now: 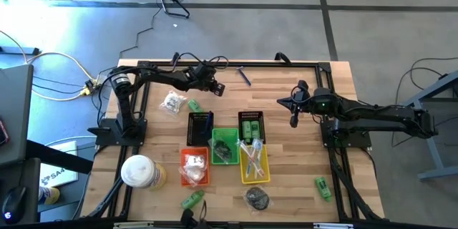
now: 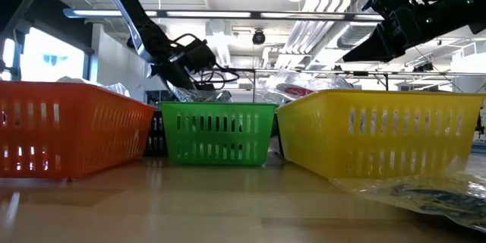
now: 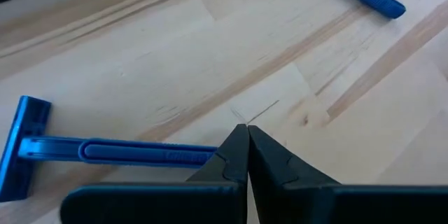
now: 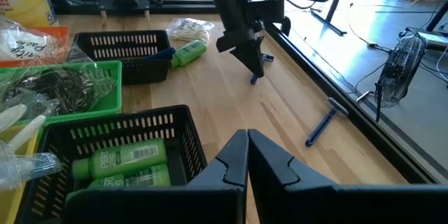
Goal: Pick & Place Travel size toiletries
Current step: Put the left blue razor into the left black bin
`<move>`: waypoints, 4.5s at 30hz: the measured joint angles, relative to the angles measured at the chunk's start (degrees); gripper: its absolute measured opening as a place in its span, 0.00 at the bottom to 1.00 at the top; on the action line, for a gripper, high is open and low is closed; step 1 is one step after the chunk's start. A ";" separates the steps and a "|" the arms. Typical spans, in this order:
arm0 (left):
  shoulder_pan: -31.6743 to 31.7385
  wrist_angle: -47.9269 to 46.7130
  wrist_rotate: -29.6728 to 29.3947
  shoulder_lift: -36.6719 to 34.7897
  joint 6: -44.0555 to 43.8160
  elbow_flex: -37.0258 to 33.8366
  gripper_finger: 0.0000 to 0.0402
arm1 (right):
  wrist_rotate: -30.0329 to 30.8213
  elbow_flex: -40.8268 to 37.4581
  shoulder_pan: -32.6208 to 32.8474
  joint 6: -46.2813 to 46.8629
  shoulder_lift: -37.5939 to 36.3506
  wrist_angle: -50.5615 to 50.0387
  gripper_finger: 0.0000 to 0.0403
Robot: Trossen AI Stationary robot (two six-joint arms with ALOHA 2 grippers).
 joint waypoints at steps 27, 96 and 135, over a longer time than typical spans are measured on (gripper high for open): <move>-9.30 -27.85 -9.83 -6.31 -3.10 -0.15 0.00 | -0.03 0.00 0.02 -0.94 0.02 -0.07 0.00; -5.61 -24.02 -19.02 -4.50 -7.55 0.00 0.26 | -0.05 0.00 0.02 -0.91 0.02 -0.50 0.00; -5.61 -25.12 -1.42 -22.81 -4.02 -0.11 0.08 | -0.05 0.00 0.02 -0.92 0.00 -0.51 0.00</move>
